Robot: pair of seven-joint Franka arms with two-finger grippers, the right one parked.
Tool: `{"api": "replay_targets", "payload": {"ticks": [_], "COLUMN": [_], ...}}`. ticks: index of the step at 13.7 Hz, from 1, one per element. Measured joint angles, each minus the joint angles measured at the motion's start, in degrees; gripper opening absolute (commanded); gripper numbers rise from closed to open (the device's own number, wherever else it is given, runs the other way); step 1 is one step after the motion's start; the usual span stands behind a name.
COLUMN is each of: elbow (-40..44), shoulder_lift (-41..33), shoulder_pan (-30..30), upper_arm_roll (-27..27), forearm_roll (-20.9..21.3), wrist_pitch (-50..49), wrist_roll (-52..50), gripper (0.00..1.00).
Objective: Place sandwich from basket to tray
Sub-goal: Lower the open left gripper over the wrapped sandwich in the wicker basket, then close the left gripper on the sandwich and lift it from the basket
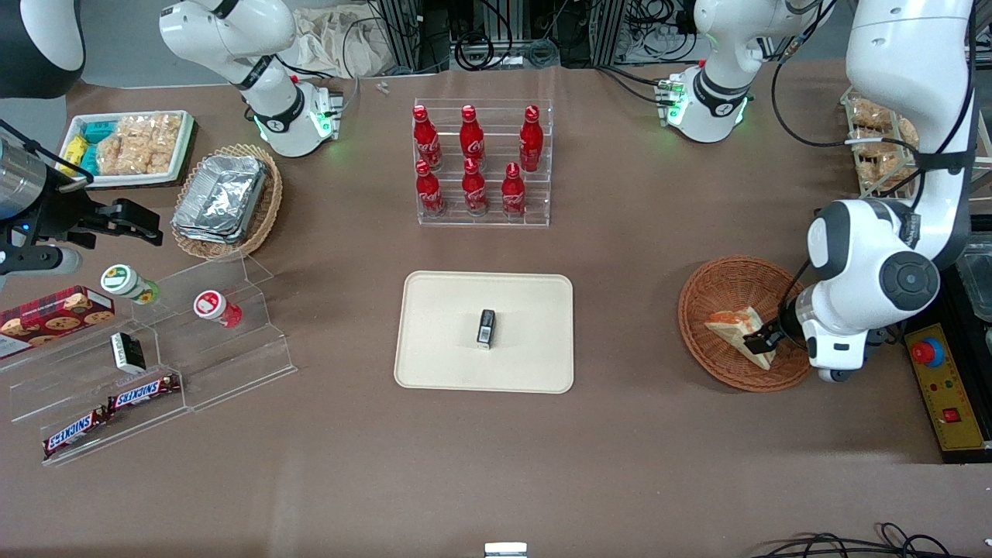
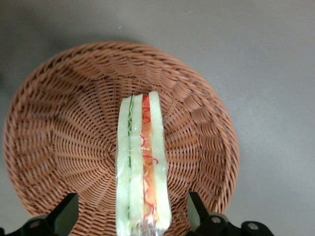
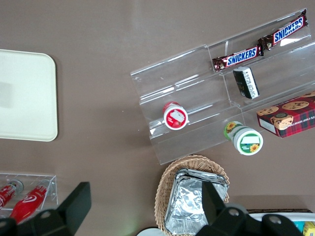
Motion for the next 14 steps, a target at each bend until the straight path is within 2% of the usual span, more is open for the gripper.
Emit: {"api": "replay_targets", "payload": {"ticks": [4, 5, 6, 7, 8, 10, 12, 14], "elbow": [-3.29, -4.36, -4.96, -5.13, -5.13, -5.03, -4.71, -2.24], "shoulder_lift": [2.54, 2.55, 2.55, 2.55, 2.51, 2.20, 0.91, -1.77], "shoulder_pan": [0.00, 0.01, 0.02, 0.02, 0.02, 0.01, 0.00, -0.06], "upper_arm_roll": [0.04, 0.08, 0.10, 0.10, 0.10, 0.10, 0.06, -0.03], "forearm_roll": [0.00, 0.00, 0.00, 0.00, 0.00, 0.01, 0.01, 0.05], "wrist_pitch": [5.40, 6.31, 6.88, 7.01, 7.06, 7.14, 6.22, -1.82], "wrist_roll": [-2.60, -2.61, -2.62, -2.68, -2.91, -3.73, -3.94, -3.85], "gripper": [0.99, 0.94, 0.78, 0.51, 0.28, 0.00, 0.00, 0.00]}}
